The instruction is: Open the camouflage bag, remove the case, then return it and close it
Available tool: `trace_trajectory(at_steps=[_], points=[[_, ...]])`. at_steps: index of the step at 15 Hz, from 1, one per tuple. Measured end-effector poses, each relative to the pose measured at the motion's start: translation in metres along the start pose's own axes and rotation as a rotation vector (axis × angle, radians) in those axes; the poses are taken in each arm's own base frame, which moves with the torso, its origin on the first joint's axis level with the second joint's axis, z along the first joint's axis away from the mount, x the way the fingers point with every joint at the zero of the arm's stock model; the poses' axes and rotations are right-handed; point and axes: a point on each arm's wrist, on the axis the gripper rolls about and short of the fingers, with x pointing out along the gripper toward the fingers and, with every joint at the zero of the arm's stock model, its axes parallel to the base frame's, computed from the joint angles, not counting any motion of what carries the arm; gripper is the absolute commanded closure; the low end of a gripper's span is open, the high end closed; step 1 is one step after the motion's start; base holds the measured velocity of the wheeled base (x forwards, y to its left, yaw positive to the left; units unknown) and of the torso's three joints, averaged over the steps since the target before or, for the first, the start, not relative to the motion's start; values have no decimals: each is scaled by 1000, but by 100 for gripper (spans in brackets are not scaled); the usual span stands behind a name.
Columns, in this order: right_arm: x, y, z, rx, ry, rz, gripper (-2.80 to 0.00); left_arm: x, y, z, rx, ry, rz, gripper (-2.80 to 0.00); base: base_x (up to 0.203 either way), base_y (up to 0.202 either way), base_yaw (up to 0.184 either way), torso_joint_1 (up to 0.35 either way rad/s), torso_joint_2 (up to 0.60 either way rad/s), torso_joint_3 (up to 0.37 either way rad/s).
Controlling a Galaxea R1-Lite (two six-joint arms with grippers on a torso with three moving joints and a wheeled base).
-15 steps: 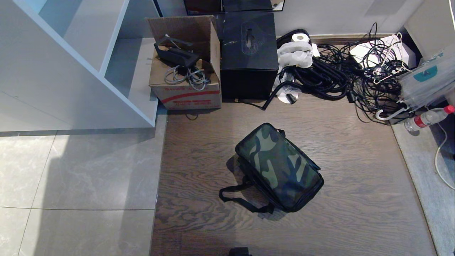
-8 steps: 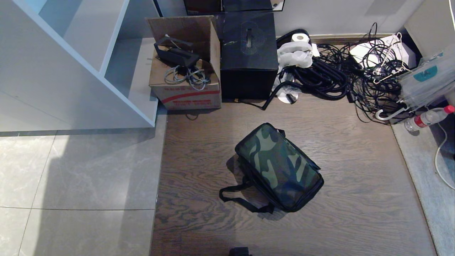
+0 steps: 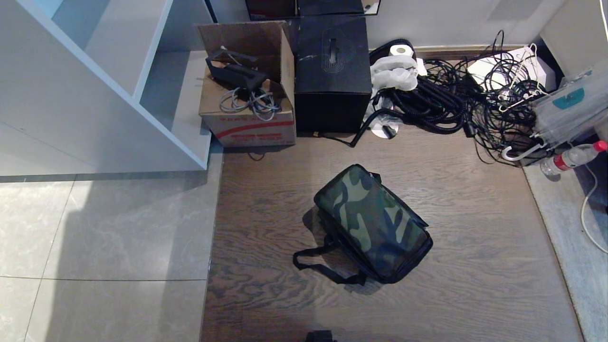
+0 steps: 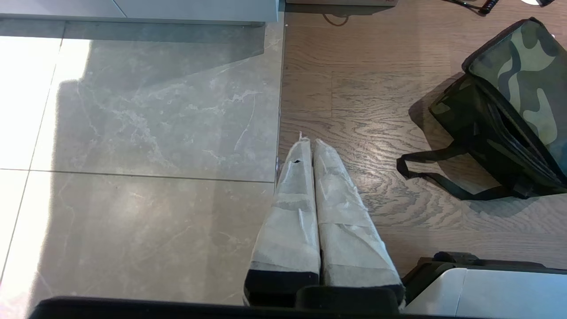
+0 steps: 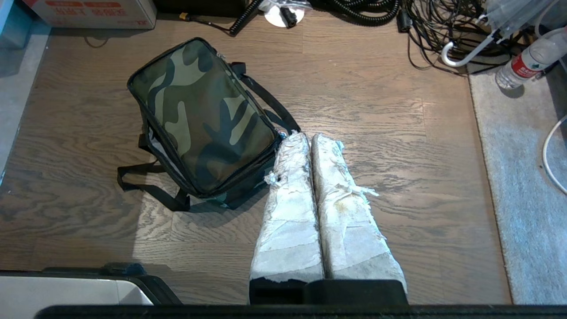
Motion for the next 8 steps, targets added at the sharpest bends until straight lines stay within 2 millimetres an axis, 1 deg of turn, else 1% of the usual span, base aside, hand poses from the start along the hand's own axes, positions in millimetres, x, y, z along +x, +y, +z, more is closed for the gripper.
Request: trace_trajectory(at_steps=[8], points=[[0,0,0,0,-1,0,0,0,0,0,0,0,-1,0,0,0,0,0,0,0]])
